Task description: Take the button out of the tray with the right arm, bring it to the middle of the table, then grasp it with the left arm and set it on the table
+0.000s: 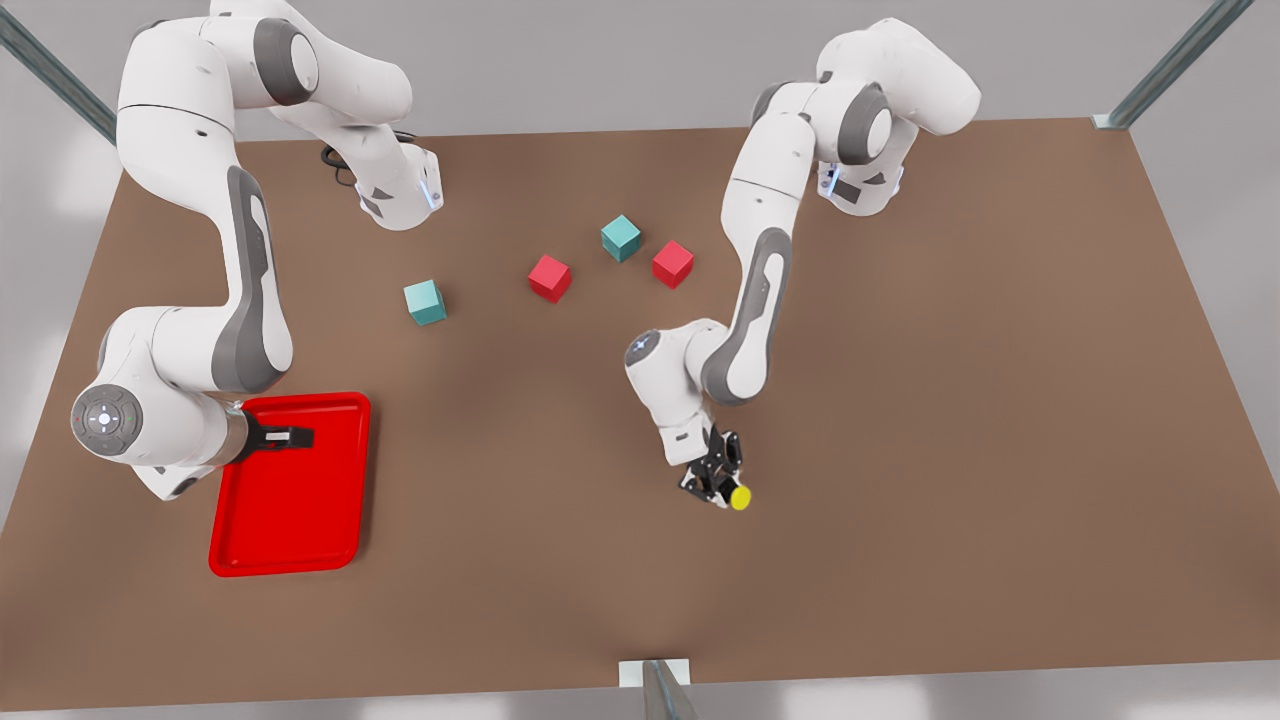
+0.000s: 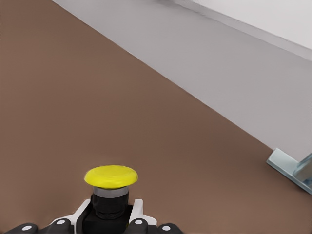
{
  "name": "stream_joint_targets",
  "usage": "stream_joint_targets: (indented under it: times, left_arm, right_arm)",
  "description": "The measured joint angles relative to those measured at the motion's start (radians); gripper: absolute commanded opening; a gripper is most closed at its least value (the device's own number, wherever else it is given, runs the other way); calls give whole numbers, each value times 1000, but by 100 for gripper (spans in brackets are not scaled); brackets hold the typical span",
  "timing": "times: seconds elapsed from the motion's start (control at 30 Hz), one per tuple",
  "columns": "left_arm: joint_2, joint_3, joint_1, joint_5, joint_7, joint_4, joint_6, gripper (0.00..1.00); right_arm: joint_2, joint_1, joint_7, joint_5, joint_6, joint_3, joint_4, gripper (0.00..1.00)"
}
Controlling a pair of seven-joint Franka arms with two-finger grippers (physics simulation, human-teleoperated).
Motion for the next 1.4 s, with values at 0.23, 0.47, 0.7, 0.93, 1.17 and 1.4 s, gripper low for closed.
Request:
stream_joint_targets:
  times: [0.23, 0.47, 0.7, 0.93, 1.17, 1.4]
  left_arm:
    - [84, 34, -61, 40, -288, 25, 54, 32]
    - [117, 161, -154, 114, -482, 12, 67, 32]
    - [150, 174, -204, 317, -580, -31, 34, 31]
    - [194, 175, -225, 415, -637, -31, 10, 31]
    - [222, 173, -239, 467, -668, -32, -10, 31]
    - [224, 169, -242, 499, -669, -33, -35, 31]
  right_arm:
    - [-2, 0, -1, -1, 0, 0, 0, 100]
    - [0, -1, -2, 0, 0, 0, -1, 100]
    - [0, 0, -3, 0, -1, 0, -1, 100]
    - [0, -3, -2, 1, 6, 1, -5, 100]
    - [-97, 3, -2, 4, -7, 7, -16, 100]
    - [-97, 12, 0, 9, -30, 7, -8, 100]
